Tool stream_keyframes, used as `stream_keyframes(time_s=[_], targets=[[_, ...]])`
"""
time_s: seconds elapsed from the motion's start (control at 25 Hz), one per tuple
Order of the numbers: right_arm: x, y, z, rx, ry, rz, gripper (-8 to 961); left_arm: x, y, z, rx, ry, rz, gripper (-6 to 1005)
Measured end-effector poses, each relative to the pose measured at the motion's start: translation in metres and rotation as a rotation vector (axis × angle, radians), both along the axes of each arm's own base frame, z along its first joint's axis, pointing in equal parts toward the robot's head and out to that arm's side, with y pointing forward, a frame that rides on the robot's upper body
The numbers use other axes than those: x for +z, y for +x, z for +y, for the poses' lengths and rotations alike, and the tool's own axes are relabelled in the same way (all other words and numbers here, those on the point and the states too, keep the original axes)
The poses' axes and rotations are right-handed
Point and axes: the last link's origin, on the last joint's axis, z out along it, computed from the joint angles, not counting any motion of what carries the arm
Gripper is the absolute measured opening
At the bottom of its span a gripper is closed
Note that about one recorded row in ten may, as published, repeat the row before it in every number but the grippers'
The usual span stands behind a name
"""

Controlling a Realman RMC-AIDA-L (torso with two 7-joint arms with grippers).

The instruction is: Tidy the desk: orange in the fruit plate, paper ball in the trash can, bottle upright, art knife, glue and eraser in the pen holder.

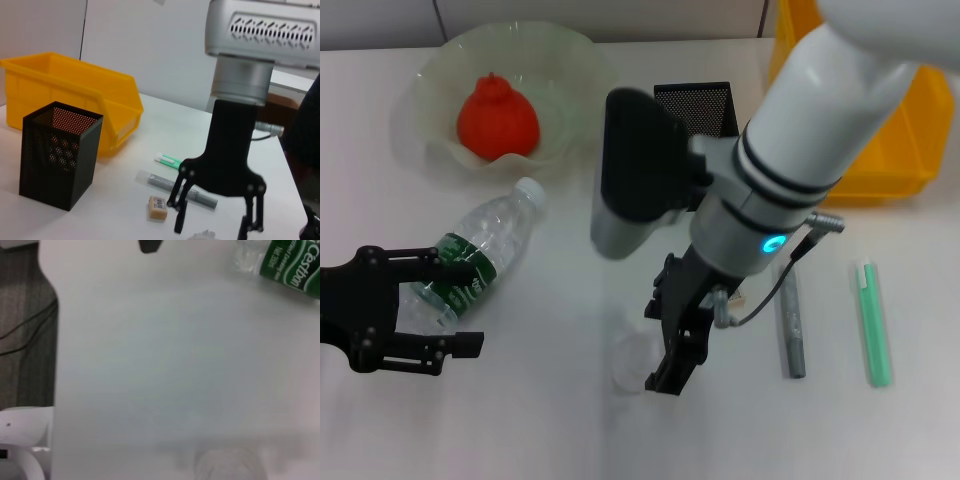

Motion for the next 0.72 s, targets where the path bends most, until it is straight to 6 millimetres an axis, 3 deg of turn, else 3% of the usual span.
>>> stream_keyframes(time_s=[0.4, 0.72], targets=[[-0.022, 0.007, -0.009, 0.033, 0.005, -0.001, 795, -0.001, 0.0, -0.001, 0.001, -0.003, -0.003, 828], [-0.021, 0.008, -0.011, 0.029, -0.001, -0.001, 626, -0.003, -0.001, -0.003, 0.005, -0.013, 0.002, 828]])
